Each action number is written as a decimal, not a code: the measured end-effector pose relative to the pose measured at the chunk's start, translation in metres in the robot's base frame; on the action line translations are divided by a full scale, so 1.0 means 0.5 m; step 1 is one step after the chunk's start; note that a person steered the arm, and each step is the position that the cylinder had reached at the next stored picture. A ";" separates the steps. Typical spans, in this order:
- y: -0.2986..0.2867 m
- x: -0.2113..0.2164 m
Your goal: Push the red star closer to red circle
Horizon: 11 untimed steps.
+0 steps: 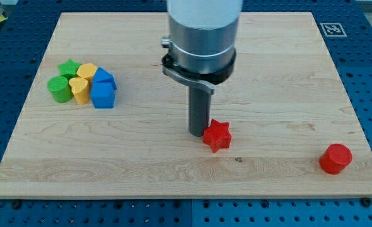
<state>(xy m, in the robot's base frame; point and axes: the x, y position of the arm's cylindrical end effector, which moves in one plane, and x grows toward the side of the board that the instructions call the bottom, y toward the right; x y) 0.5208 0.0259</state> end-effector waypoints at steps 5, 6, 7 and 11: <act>0.068 0.054; 0.068 0.071; 0.096 0.079; 0.255 0.096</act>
